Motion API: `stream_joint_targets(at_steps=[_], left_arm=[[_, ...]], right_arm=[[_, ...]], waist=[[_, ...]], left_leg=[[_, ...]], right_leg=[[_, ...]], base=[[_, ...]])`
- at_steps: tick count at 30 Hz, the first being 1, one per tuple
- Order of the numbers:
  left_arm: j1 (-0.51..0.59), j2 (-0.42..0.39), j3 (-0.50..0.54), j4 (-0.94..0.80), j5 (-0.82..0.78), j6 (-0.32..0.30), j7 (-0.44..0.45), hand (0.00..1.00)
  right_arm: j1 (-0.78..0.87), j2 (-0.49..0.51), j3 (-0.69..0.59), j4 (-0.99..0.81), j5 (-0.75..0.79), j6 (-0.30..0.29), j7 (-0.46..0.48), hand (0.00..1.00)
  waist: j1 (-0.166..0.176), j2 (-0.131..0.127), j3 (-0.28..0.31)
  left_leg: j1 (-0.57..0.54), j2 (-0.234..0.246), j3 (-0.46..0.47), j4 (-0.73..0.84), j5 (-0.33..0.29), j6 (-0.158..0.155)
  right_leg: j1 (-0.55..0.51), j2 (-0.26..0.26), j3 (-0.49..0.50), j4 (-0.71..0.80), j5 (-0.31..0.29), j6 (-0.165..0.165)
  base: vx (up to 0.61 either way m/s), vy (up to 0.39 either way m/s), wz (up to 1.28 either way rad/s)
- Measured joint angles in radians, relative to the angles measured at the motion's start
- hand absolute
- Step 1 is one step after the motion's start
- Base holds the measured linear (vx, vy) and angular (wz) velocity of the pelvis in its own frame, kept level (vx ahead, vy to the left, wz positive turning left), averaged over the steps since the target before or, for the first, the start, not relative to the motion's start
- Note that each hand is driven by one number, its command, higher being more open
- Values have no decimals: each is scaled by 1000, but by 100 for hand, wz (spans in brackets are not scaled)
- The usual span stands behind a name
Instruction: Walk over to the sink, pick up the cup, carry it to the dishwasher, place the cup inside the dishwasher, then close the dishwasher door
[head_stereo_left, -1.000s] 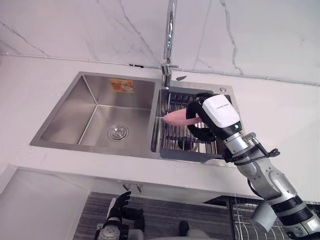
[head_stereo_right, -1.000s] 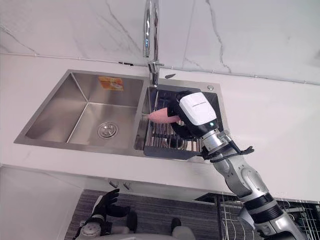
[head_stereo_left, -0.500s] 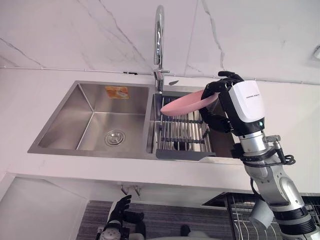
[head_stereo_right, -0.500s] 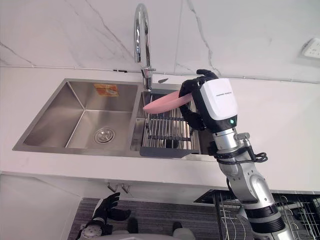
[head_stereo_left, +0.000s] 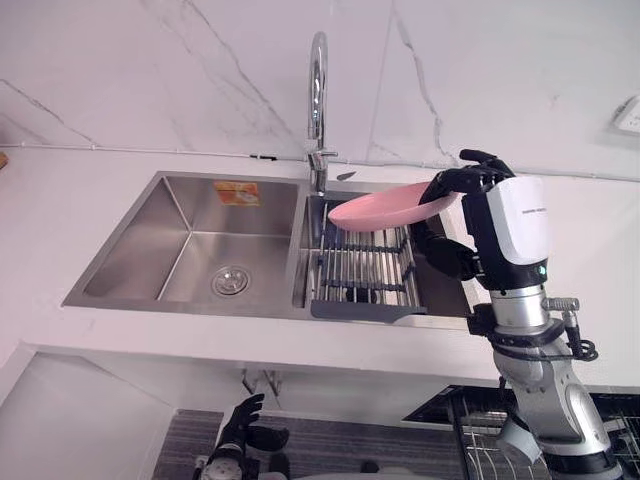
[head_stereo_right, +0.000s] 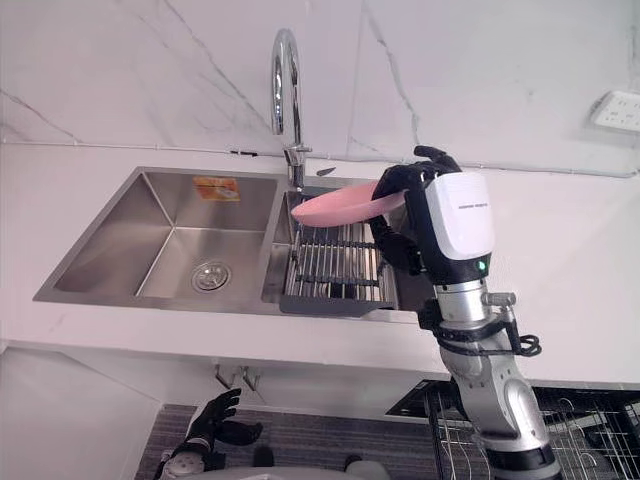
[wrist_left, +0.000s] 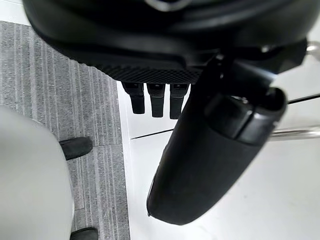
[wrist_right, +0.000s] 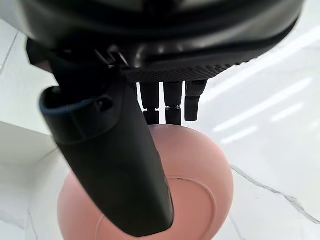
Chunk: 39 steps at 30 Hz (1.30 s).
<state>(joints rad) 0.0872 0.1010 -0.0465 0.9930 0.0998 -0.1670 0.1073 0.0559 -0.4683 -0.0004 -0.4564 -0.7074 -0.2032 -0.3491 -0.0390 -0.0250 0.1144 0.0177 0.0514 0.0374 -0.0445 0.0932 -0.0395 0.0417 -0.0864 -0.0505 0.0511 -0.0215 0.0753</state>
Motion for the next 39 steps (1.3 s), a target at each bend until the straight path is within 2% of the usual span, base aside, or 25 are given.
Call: stream_joint_targets(at_steps=[2,5,8,11,15,16,17,18,19,20,21,22,23,24,26,29,34,39], left_arm=[[-10,-2,-2,-2,0,1,0,90],[-22,-5,-5,-4,0,-2,1,90],[-22,-3,-4,4,0,0,5,90],[-24,-4,-2,3,-2,6,7,90],[-33,1,21,-8,-26,14,27,90],[-34,5,23,-11,-28,13,29,90],[-39,3,23,-13,-34,14,27,90],[-43,-8,41,-10,-45,13,33,90],[-44,-9,49,-9,-53,15,35,90],[-50,-9,50,-6,-66,25,42,90],[-50,-5,50,-5,-72,30,47,90],[-51,-4,50,-6,-72,32,48,90],[-52,10,61,-7,-72,37,48,90],[-50,19,68,2,-66,40,52,90],[-19,49,71,1,-55,37,56,90],[42,66,71,1,-40,29,66,90],[57,62,70,37,-39,30,67,90],[67,57,67,41,-22,31,67,90]], right_arm=[[-4,0,1,-6,0,-8,-4,30],[-16,-1,1,-7,0,-10,-5,30],[-9,-1,1,-13,0,-10,-5,30],[13,12,0,-21,-3,2,-5,30],[-17,53,32,11,-32,34,-3,30],[-17,54,37,16,-34,43,-3,30],[-19,53,37,19,-43,54,-2,30],[-35,55,47,26,-54,62,-1,30],[-43,55,54,34,-63,63,0,30],[-53,54,65,46,-73,57,2,30],[-54,54,71,48,-73,47,2,30],[-55,54,73,48,-74,41,2,30],[-55,55,79,48,-85,32,3,30],[-53,53,79,57,-101,28,3,30],[-37,54,77,73,-108,40,4,30],[23,65,17,73,-110,49,2,30],[118,82,-86,79,-110,78,2,30],[186,127,-114,80,-110,79,1,30]], waist=[[4,1,12],[18,9,22],[-9,9,25],[-16,8,28],[-2,6,54],[-2,3,60],[-2,10,77],[13,17,92],[18,16,92],[23,14,90],[24,10,88],[26,7,86],[33,-6,79],[35,4,75],[39,9,67],[41,-1,39],[30,-2,38],[23,-3,23]], left_leg=[[-36,1,-3,79,-34,-12],[-87,-9,-60,224,-129,-17],[-117,-17,-63,259,-161,-9],[-137,-22,-20,279,-175,4],[-173,4,96,396,-244,31],[-179,11,117,420,-257,40],[-173,32,148,415,-256,50],[-163,54,191,404,-252,57],[-157,59,209,402,-252,57],[-143,63,228,396,-252,57],[-138,65,243,394,-251,55],[-137,66,253,393,-250,53],[-139,66,273,394,-251,39],[-143,81,273,399,-256,20],[-129,94,256,386,-250,17],[-95,97,262,343,-241,2],[-5,77,263,302,-237,1],[16,64,264,283,-234,6]], right_leg=[[-25,1,17,23,1,-5],[-64,19,89,58,-8,-13],[-104,33,156,55,-8,-10],[-150,36,226,52,25,4],[-195,69,338,56,75,26],[-205,69,339,60,66,9],[-207,54,266,55,35,-90],[-246,31,151,181,-6,-101],[-264,14,111,260,-25,-94],[-255,-11,47,352,-58,-93],[-220,-29,3,384,-102,-84],[-201,-36,-13,375,-125,-76],[-164,-41,-27,287,-145,-50],[-140,-17,-14,198,-115,-16],[-101,27,20,99,-55,-24],[-60,49,62,6,5,-23],[35,40,67,-40,14,-18],[47,29,74,-52,20,-8]], base=[[-52,-4,-20],[-40,13,-69],[-36,50,-71],[-5,73,-68],[-23,102,-93],[-76,129,-79],[-111,114,-87],[-123,101,-82],[-129,84,-81],[-103,28,-53],[-86,-4,-43],[-61,-85,-44],[-50,-123,-56],[-33,-120,-59],[6,-77,-72],[76,-60,-52],[91,5,-2],[-43,28,-1]])
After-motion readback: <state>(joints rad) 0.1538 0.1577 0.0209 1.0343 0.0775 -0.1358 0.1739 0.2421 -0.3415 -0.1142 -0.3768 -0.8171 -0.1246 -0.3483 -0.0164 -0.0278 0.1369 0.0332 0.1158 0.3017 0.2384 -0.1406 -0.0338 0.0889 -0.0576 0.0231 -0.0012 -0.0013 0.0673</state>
